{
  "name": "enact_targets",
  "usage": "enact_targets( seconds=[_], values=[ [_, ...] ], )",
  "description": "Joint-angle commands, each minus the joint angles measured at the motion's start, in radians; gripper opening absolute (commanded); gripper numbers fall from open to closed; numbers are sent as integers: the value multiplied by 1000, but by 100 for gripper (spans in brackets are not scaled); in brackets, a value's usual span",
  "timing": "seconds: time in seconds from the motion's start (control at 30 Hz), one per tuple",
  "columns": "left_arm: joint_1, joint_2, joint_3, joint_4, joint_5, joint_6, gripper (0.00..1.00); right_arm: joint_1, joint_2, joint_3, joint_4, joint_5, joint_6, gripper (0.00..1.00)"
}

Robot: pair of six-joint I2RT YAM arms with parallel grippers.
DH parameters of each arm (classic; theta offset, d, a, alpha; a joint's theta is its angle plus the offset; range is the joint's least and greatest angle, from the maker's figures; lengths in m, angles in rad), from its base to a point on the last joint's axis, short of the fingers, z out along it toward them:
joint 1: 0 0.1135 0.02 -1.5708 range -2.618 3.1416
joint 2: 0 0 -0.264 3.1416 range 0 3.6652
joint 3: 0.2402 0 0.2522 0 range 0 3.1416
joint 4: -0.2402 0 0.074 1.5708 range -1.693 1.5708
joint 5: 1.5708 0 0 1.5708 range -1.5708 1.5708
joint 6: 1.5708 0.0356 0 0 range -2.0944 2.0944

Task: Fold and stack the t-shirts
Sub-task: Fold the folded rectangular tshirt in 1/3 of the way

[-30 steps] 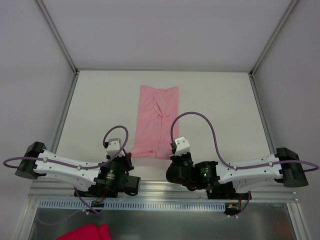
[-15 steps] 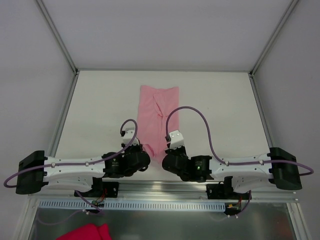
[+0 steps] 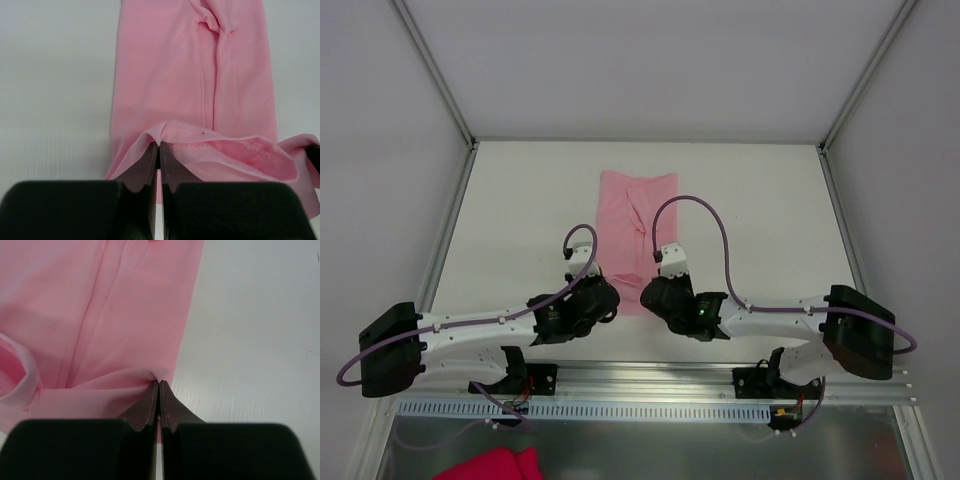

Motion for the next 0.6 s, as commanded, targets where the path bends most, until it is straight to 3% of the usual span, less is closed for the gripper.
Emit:
enact_targets(
  seconds=[0.0, 0.57],
  values=[
    [51, 30, 24, 54, 31, 47, 0, -51, 34, 43, 82, -31, -45, 1],
    [241, 234, 67, 258, 195, 173, 0, -203, 192, 208, 159, -184, -182, 1]
  ],
)
